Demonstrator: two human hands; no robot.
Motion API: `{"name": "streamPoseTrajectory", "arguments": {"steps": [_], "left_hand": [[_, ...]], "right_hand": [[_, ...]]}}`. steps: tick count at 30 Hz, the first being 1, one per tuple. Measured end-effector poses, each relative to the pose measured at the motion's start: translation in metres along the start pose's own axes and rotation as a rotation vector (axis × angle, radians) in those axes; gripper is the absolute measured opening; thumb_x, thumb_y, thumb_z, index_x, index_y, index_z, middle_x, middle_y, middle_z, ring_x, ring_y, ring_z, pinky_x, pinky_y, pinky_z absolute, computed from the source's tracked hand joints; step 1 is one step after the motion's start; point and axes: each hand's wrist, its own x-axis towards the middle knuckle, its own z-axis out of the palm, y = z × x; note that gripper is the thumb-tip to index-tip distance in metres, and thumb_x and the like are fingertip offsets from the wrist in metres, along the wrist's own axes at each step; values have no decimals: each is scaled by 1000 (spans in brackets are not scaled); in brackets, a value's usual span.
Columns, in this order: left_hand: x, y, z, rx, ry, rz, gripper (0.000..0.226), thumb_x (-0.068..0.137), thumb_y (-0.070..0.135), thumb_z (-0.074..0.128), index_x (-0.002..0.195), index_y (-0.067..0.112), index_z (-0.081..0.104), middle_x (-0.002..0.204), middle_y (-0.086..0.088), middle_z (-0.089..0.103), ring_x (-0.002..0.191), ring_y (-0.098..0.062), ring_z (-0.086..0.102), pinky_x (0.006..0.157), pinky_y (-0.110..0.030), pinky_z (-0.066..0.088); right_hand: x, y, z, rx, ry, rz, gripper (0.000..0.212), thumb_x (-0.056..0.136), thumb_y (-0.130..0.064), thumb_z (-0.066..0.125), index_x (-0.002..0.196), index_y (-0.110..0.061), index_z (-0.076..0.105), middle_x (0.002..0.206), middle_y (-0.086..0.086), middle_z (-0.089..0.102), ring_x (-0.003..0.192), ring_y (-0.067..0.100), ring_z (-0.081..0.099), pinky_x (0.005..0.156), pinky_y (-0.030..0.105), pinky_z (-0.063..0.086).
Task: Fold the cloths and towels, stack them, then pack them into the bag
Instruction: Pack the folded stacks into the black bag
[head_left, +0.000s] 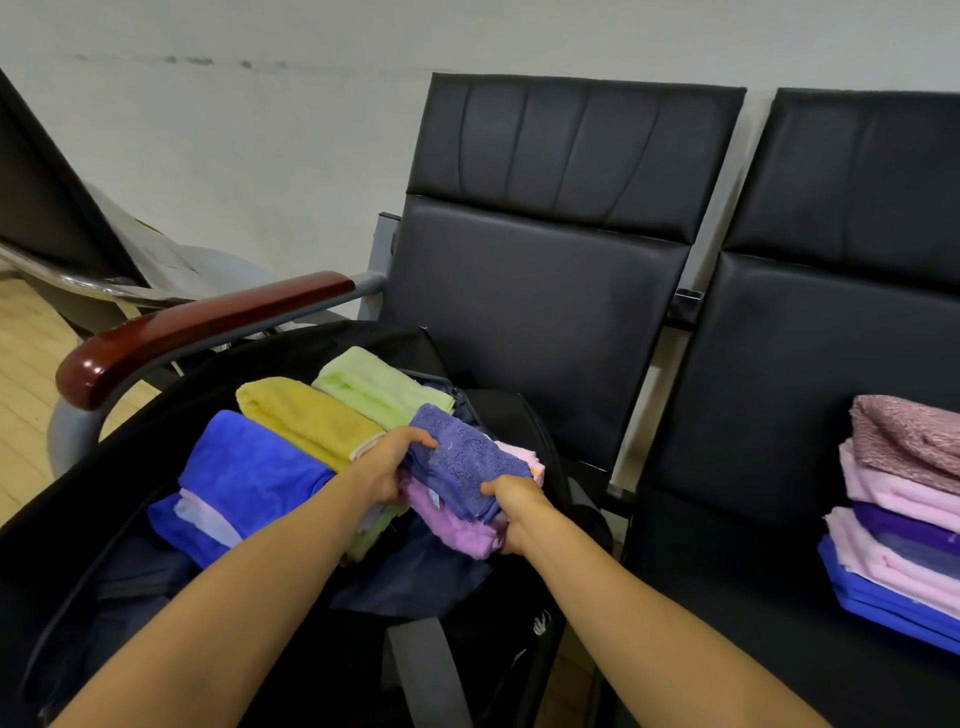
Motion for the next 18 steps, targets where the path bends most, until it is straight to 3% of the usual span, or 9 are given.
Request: {"name": "streamPoseTrajectory", "arguments": {"steps": [3, 7, 10, 12, 14, 16, 18], "left_hand": [[-1, -4, 7, 2, 0, 2, 9, 82, 11, 57, 74, 10, 58, 60, -6, 68, 58, -24, 63, 63, -29, 46], [-17, 0, 20, 187, 36, -7, 18, 96, 21, 53, 103, 4, 55, 95, -11, 62, 84, -28, 57, 73, -34, 43], [-28, 8, 22, 702, 95, 108, 39, 101, 30, 46, 124, -1, 52, 125, -18, 58, 110, -33, 58, 75, -35, 41], [-41, 11, 16, 1273, 298, 356, 43, 99, 33, 47, 123, -2, 49, 127, -20, 50, 104, -30, 58, 74, -33, 41], [-44, 9, 11, 1479, 377, 595, 42, 97, 27, 50, 128, 1, 39, 127, -19, 39, 99, -34, 58, 74, -35, 40], [-35, 0, 9, 1423, 198, 652, 41, 97, 23, 49, 134, 8, 38, 129, -18, 34, 97, -37, 58, 82, -36, 43], [-21, -11, 8, 1408, 54, 561, 46, 101, 24, 43, 144, 13, 34, 134, -17, 29, 112, -34, 51, 99, -32, 36]], "right_hand": [[0, -4, -1, -59, 21, 28, 60, 79, -8, 69, 133, -6, 43, 124, 19, 59, 108, 34, 61, 91, 51, 51], [-45, -13, -7, -118, 49, -19, 47, 92, -8, 56, 136, -2, 43, 132, 18, 54, 117, 33, 57, 93, 38, 49], [-48, -9, -10, -124, 30, -35, 43, 97, -8, 46, 138, 1, 41, 138, 17, 49, 116, 29, 56, 83, 32, 46], [-39, -4, -8, -124, 97, -53, 46, 93, -13, 53, 135, 3, 44, 134, 19, 53, 107, 28, 59, 70, 34, 49], [-28, 5, -8, -118, 142, -55, 53, 86, -18, 61, 131, 6, 48, 126, 24, 58, 92, 31, 61, 55, 30, 46], [-16, 11, -8, -50, 140, -32, 52, 82, -14, 62, 129, 6, 49, 123, 25, 59, 90, 31, 61, 66, 36, 54], [-30, 6, -7, 50, 121, 8, 46, 86, -7, 59, 130, 3, 47, 127, 23, 57, 106, 36, 61, 88, 47, 53]]}}
